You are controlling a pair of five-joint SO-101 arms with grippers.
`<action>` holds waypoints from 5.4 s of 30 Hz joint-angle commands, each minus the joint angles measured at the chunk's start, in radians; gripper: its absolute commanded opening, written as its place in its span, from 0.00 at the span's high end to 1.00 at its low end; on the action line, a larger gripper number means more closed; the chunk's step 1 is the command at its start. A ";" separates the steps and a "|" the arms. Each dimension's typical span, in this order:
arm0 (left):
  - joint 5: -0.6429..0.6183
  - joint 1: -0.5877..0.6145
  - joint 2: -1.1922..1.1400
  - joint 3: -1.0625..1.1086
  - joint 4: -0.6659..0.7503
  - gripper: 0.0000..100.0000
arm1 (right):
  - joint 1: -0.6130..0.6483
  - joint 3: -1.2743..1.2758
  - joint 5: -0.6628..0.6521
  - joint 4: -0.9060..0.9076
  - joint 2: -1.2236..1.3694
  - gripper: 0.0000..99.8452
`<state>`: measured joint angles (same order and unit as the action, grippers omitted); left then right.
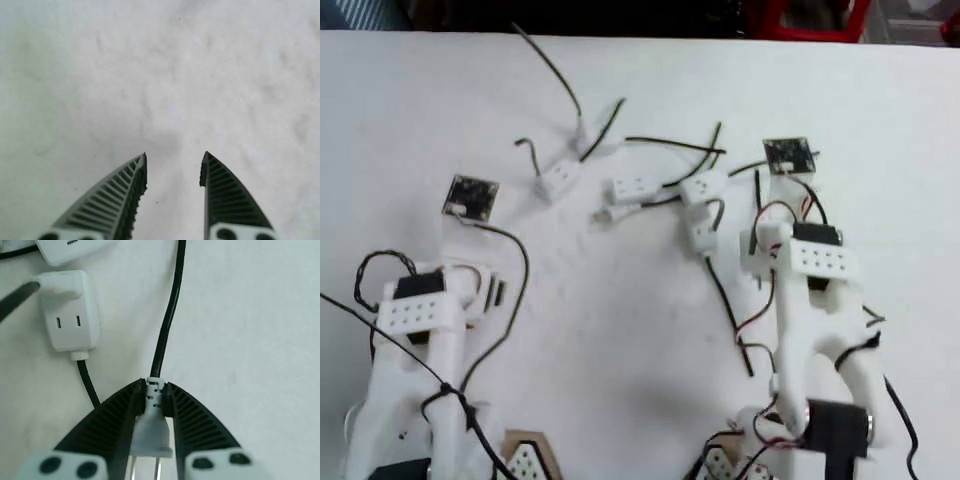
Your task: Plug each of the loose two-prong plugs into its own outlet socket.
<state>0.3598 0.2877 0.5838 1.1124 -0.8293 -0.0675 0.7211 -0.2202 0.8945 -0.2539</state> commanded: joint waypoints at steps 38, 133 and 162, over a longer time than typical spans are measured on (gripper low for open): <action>-0.003 0.012 0.031 0.002 0.015 0.81 | -0.027 -0.187 -0.003 0.219 0.262 0.91; -0.005 0.004 0.036 -0.008 0.017 0.81 | 0.780 0.436 0.238 -0.306 -0.788 0.98; -0.279 -0.447 0.470 -0.250 -0.256 0.81 | 0.858 0.637 0.241 -0.251 -1.188 0.98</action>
<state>0.1158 -0.0913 0.8692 0.8408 -1.0825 0.7902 1.3686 0.0207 0.6260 -1.4093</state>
